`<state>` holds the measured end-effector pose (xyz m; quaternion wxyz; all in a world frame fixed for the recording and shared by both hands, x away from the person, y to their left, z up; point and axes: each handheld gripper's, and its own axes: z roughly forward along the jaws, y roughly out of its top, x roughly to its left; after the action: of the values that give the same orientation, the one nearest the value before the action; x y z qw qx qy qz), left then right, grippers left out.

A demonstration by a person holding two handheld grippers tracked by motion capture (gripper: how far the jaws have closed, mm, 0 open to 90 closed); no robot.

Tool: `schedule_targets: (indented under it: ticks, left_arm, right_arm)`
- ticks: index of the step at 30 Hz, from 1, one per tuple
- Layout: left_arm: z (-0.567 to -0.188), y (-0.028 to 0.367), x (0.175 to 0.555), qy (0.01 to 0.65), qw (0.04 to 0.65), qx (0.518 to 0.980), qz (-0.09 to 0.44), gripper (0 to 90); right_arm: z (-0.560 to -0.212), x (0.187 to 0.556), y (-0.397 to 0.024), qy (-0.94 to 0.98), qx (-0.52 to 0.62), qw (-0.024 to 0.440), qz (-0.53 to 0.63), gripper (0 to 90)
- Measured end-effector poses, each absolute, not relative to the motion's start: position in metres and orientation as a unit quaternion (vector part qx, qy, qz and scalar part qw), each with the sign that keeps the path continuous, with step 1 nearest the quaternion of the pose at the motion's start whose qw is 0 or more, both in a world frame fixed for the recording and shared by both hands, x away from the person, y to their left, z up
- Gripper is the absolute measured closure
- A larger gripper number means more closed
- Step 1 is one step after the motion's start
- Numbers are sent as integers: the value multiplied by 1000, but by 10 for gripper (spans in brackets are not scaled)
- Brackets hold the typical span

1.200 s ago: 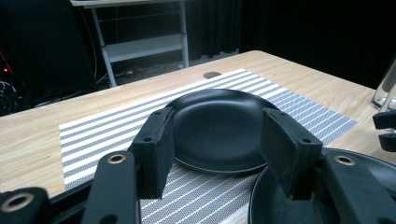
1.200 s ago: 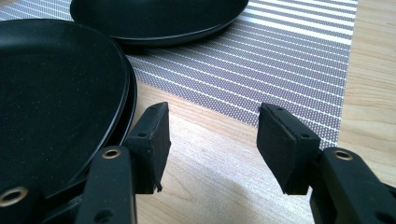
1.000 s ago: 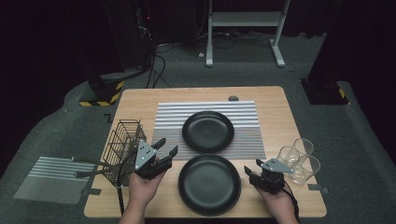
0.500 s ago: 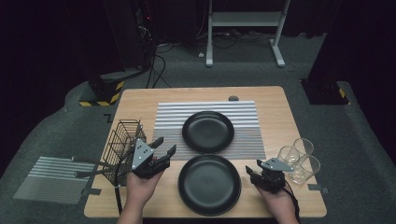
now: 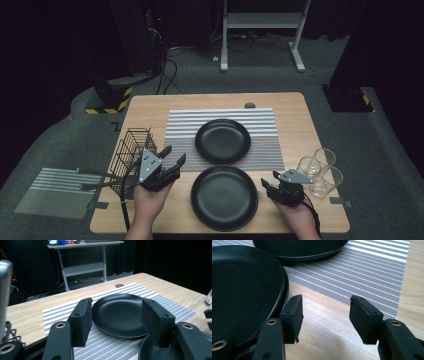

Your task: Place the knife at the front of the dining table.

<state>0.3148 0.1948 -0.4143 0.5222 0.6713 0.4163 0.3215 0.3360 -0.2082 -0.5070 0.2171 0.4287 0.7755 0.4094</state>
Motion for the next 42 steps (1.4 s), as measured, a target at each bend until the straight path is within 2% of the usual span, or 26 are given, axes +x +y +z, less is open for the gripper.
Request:
schedule_targets:
  ticks: [6, 20, 29, 42]
  left_arm:
    - [-410, 206, 314, 421, 503, 675, 338, 430]
    - [-398, 218, 305, 440, 514, 652, 343, 434]
    - [-392, 230, 300, 440, 493, 655, 365, 435]
    - [-391, 240, 300, 452, 509, 633, 370, 436]
  right_arm:
    - [-505, 335, -207, 776, 423, 214, 416, 440]
    - [-504, 333, -209, 772, 422, 220, 421, 449]
    - [-503, 334, -212, 769, 426, 218, 425, 453]
    - [-505, 335, -212, 771, 426, 214, 423, 452]
